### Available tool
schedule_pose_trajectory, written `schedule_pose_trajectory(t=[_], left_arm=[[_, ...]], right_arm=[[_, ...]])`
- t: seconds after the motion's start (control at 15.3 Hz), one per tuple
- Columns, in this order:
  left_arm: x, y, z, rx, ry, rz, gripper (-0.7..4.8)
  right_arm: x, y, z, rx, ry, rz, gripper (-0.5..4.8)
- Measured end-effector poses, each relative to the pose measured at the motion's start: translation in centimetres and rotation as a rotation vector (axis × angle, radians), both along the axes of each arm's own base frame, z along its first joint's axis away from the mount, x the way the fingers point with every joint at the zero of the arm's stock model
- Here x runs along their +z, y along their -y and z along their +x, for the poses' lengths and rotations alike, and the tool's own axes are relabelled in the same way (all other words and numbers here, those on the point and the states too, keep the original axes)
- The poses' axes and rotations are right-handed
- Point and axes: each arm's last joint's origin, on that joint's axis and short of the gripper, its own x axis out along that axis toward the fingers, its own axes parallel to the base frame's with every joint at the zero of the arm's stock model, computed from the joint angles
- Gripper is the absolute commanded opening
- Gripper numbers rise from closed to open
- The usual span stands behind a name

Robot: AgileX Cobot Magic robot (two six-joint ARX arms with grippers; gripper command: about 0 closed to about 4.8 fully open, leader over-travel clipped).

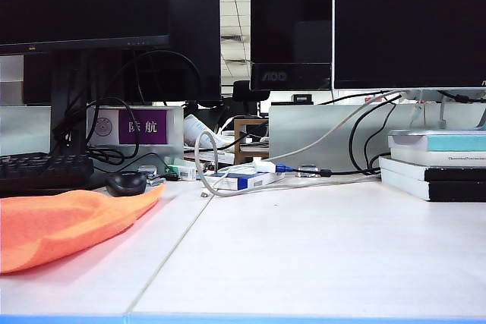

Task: Wipe the table from left to right using the rag.

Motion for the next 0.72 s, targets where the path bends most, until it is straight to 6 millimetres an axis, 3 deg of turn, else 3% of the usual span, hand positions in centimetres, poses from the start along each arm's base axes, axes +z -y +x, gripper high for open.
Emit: schedule_pose_trajectory(t=[0.26, 0.39, 0.46, 0.72], left_arm=[[0.0, 0.0, 0.0, 0.001, 0.000, 0.000, -0.03], [0.0, 0.0, 0.0, 0.001, 0.000, 0.000, -0.03], [0.0, 0.0, 0.0, 0.006, -0.002, 0.000, -0.03], [3.0, -0.2, -0.6, 0.082, 0.066, -0.109, -0.03]], right_arm=[[0.0, 0.0, 0.0, -0.001, 0.001, 0.005, -0.01], [0.8, 0.0, 0.1, -0.001, 0.088, 0.010, -0.01], [1.4, 0.0, 0.0, 0.006, 0.089, 0.093, -0.01], [6.4, 0.0, -1.2, 0.011, 0.242, 0.116, -0.01]])
